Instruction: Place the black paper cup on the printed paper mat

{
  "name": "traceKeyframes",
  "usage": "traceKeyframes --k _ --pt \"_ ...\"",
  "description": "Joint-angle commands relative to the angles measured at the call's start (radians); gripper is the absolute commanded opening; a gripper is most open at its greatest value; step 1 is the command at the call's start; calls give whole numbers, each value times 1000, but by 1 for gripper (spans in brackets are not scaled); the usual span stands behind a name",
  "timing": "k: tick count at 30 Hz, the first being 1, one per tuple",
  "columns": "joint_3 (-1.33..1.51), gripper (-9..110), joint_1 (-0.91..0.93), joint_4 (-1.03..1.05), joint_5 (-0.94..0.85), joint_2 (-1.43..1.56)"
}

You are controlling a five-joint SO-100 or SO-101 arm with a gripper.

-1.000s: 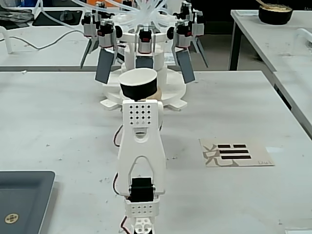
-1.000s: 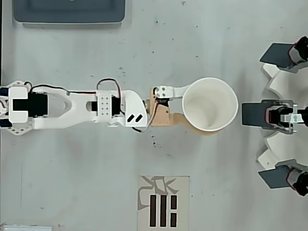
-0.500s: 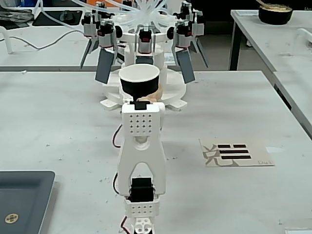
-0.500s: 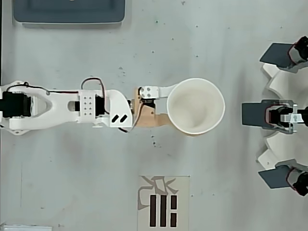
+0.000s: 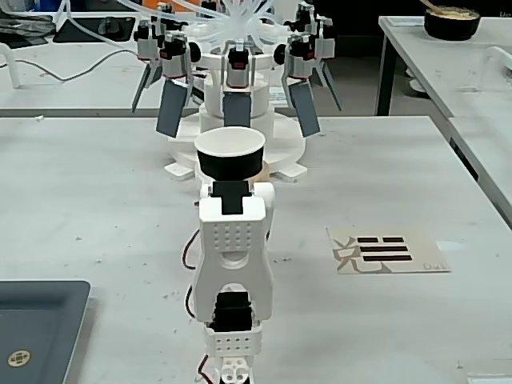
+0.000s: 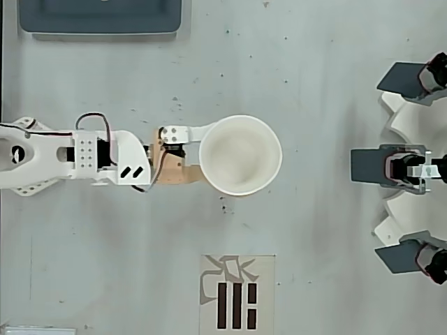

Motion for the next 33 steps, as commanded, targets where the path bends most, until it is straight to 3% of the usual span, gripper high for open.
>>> traceKeyframes --k 1,17,33 --pt "25 11 -5 -31 11 95" --pt "199 11 104 -32 21 293" --pt "258 10 371 -89 32 293"
